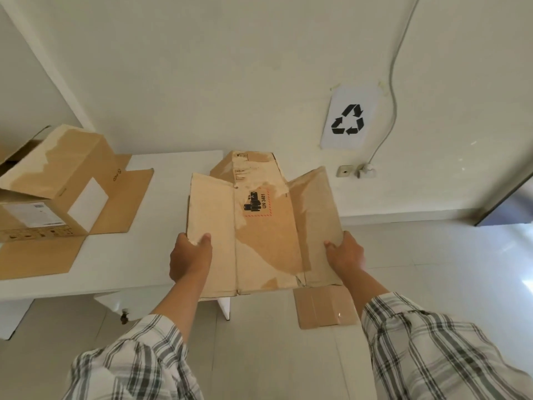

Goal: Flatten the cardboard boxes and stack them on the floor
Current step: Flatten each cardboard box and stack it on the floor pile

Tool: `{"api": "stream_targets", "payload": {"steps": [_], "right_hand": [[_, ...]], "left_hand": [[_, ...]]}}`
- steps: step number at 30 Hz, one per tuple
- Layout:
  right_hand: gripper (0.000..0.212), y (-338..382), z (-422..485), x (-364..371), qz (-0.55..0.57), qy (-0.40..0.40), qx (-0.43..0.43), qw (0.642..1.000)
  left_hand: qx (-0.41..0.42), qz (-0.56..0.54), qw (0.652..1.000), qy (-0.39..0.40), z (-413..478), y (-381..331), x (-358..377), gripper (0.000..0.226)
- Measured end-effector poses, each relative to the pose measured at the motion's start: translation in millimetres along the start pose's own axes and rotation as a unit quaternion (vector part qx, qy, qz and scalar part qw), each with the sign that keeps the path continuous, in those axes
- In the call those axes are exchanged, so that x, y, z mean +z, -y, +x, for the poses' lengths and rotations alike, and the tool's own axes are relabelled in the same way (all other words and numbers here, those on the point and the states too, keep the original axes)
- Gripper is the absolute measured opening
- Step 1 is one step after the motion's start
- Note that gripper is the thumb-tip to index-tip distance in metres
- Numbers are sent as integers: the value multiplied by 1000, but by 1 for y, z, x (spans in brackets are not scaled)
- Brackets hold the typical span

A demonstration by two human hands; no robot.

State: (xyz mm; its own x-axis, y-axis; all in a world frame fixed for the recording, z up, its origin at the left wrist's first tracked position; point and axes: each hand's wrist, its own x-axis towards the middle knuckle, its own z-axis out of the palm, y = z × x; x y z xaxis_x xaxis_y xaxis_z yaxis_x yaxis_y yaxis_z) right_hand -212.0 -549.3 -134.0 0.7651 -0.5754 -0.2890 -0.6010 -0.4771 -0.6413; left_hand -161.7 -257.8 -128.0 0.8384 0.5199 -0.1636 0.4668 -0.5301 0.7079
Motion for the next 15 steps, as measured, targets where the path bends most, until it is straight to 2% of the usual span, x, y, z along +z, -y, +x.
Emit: {"api": "stream_targets", "payload": {"steps": [5, 8, 15], "right_hand": [[30, -27, 55, -48, -21, -29, 19, 999], [30, -46, 93, -68, -38, -35, 35, 998], [31, -103, 185, -82, -79, -7, 65, 995]], "left_hand": [[7, 9, 999, 53, -14, -48, 70, 48], [9, 21, 996, 81, -20, -73, 117, 40], [-23, 54, 991, 124, -37, -97, 223, 41]]}}
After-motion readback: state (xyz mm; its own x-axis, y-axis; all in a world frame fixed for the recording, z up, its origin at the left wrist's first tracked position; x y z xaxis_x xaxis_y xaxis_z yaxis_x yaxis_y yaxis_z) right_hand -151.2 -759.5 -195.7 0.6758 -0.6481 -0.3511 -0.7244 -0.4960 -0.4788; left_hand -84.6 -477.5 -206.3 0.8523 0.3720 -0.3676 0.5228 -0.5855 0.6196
